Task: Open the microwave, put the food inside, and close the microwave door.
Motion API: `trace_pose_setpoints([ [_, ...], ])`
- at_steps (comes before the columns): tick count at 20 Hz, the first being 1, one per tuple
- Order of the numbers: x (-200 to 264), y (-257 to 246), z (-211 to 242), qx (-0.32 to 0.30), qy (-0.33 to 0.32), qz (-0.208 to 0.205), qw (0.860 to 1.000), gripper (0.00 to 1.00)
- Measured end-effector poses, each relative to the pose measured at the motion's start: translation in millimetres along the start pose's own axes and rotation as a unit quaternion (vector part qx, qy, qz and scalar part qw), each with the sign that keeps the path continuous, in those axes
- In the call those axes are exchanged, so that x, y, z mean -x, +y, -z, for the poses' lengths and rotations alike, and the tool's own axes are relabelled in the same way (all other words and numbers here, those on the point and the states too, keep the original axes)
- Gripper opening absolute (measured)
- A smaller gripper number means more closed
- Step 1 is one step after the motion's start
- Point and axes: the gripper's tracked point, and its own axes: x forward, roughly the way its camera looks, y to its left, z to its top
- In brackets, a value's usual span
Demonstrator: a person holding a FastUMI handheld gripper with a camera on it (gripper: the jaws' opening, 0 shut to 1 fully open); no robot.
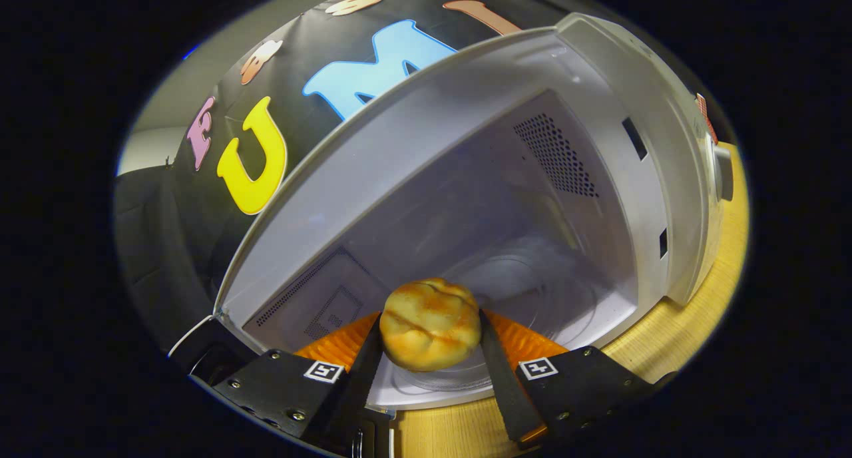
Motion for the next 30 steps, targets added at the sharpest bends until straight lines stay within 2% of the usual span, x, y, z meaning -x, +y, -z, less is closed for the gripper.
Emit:
trace_pose_setpoints([
  [7,-22.2,-19.7,-11.1,-0.006,-0.024,0.031,0.999,0.80],
  [11,-22.1,-14.4,-7.1,-0.002,-0.022,0.029,0.999,0.87],
  [13,-22.1,-17.1,-2.9,0.006,-0.018,0.040,0.999,0.90],
  [15,-20.9,-17.6,-5.5,0.017,-0.025,0.046,0.998,0.97],
  [19,-10.2,-9.3,-13.0,0.038,-0.034,0.040,0.998,0.97],
  [22,11.5,0.9,-15.3,0.065,-0.017,0.028,0.997,0.97],
  [25,45.8,17.4,-12.7,0.121,0.016,0.002,0.993,0.97],
  [30,148.6,43.0,-17.2,0.231,0.006,-0.061,0.971,0.97],
])
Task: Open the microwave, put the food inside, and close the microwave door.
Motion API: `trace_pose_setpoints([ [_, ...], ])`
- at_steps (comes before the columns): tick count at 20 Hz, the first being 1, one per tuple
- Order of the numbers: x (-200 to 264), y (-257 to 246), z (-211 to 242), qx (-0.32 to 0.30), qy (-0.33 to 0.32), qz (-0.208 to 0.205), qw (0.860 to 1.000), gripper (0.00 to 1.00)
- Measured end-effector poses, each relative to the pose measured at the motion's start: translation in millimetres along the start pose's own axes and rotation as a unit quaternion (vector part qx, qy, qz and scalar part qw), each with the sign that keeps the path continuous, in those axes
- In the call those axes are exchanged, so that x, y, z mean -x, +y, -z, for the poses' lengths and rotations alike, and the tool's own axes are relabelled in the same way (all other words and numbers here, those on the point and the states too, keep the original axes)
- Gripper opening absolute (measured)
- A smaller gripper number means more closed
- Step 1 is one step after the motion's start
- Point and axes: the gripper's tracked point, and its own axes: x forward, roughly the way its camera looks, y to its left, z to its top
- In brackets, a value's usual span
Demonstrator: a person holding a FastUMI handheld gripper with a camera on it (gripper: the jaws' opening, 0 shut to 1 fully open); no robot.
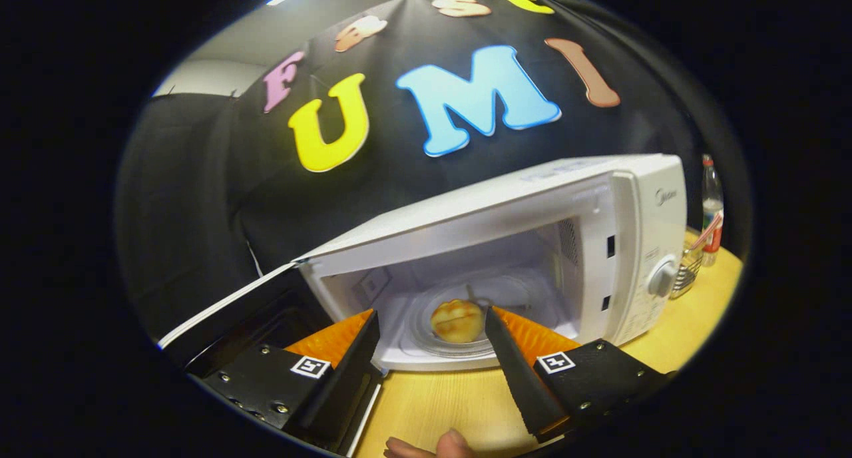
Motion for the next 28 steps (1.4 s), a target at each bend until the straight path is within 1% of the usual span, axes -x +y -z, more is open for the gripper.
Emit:
trace_pose_setpoints([
  [3,67.8,25.8,8.8,0.054,-0.005,-0.043,0.998,0.97],
  [7,148.7,58.8,11.8,0.114,-0.036,-0.083,0.989,0.97],
  [9,180.8,80.0,15.8,0.127,-0.048,-0.103,0.985,0.97],
  [10,195.1,94.9,20.2,0.133,-0.048,-0.119,0.983,0.97],
  [12,219.1,124.7,31.5,0.150,-0.045,-0.151,0.976,0.97],
  [13,229.1,134.3,35.0,0.157,-0.048,-0.159,0.974,0.97],
  [16,247.7,169.7,46.9,0.161,-0.054,-0.186,0.968,0.97],
  [17,250.9,182.5,55.7,0.162,-0.047,-0.197,0.966,0.93],
  [19,258.7,204.2,72.2,0.164,-0.040,-0.216,0.962,0.91],
  [22,258.6,224.0,96.1,0.173,-0.018,-0.220,0.960,0.91],
  [25,243.6,252.0,116.8,0.170,-0.005,-0.234,0.957,0.91],
  [28,214.2,263.4,135.2,0.177,0.014,-0.227,0.958,0.91],
])
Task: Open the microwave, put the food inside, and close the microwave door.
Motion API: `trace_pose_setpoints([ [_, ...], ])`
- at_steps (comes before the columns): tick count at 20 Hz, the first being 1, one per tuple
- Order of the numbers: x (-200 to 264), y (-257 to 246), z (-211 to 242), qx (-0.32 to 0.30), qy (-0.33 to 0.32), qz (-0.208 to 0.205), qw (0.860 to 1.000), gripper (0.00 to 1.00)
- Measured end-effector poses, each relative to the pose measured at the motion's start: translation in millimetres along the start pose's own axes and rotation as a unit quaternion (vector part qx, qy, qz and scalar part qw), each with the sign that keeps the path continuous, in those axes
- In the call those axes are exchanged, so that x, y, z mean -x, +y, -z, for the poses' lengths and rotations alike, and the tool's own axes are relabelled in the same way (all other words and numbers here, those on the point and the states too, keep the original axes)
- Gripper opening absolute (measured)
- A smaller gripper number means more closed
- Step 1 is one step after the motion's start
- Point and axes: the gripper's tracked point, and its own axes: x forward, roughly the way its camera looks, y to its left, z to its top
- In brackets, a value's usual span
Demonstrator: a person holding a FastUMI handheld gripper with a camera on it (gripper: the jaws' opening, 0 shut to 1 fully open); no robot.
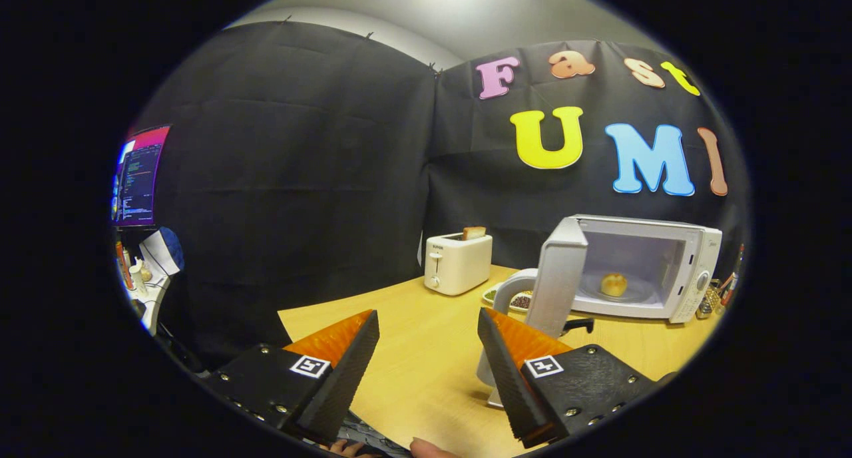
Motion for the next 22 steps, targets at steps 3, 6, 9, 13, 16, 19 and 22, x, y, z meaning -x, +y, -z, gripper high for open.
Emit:
trace_pose_setpoints([
  [3,-26.4,-1.1,11.3,0.000,0.008,0.011,1.000,0.89],
  [6,-38.0,-10.4,14.2,0.000,0.003,0.029,1.000,0.79],
  [9,-45.1,-21.5,10.2,0.006,-0.008,0.058,0.998,0.59],
  [13,-40.5,-43.5,11.1,0.007,-0.006,0.082,0.997,0.52],
  [16,-31.7,-81.5,7.1,0.012,-0.012,0.125,0.992,0.51],
  [19,-25.6,-120.8,10.7,0.005,0.000,0.159,0.987,0.29],
  [22,-19.5,-154.9,13.5,-0.017,0.009,0.184,0.983,0.20],
])
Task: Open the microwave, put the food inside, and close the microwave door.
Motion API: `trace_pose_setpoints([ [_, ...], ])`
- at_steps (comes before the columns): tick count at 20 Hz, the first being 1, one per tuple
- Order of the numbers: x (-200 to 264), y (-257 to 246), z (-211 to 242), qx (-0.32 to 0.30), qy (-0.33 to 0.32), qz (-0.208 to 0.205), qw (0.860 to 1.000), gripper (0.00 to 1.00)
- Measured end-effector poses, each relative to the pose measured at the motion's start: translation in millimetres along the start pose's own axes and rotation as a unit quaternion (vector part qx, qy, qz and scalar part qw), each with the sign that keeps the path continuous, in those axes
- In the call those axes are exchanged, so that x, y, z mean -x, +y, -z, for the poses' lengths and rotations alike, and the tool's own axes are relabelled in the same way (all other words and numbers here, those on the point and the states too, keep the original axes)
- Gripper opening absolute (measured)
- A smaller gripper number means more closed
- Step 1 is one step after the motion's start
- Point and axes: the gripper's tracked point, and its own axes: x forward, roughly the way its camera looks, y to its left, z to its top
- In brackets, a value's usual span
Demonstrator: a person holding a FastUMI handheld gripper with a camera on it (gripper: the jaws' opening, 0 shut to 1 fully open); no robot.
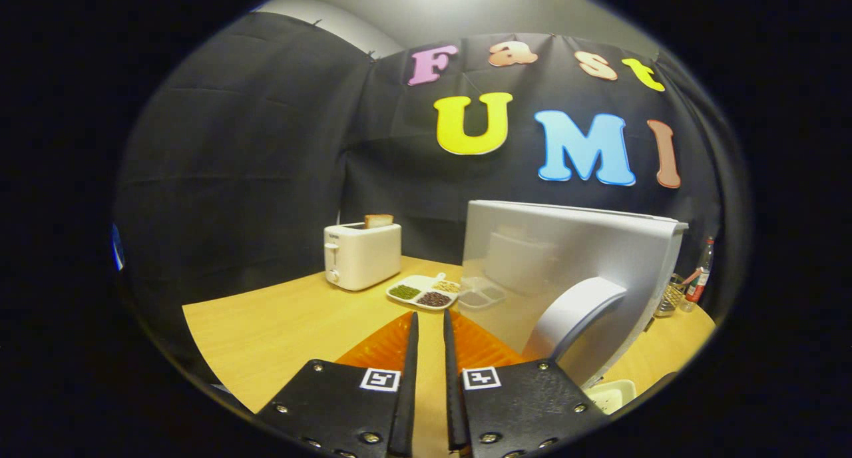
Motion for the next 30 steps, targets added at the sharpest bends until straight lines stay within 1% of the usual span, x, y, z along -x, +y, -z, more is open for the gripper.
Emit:
trace_pose_setpoints([
  [1,-2.9,-12.6,0.3,-0.003,0.002,0.011,1.000,0.17],
  [5,-14.1,-59.4,-5.6,-0.008,-0.002,0.054,0.998,0.17],
  [6,-23.0,-73.4,-6.8,-0.010,-0.002,0.081,0.997,0.17],
  [7,-22.4,-88.0,-8.6,-0.016,-0.002,0.086,0.996,0.06],
  [9,-28.5,-103.2,-10.4,-0.031,0.004,0.100,0.995,0.05],
  [11,-35.8,-127.6,-16.8,-0.027,-0.003,0.127,0.991,0.05],
  [14,-51.2,-150.2,-17.9,-0.040,0.008,0.146,0.989,0.05],
  [17,-61.4,-183.1,-22.7,-0.054,0.009,0.180,0.982,0.05],
  [21,-82.3,-214.6,-23.6,-0.053,0.013,0.197,0.979,0.05],
  [22,-88.2,-225.2,-23.5,-0.054,0.018,0.208,0.977,0.05],
  [23,-93.8,-232.3,-21.1,-0.060,0.017,0.211,0.976,0.02],
  [25,-107.4,-243.3,-21.1,-0.070,0.019,0.213,0.974,0.01],
  [30,-128.3,-264.1,-27.5,-0.067,0.011,0.223,0.973,0.01],
])
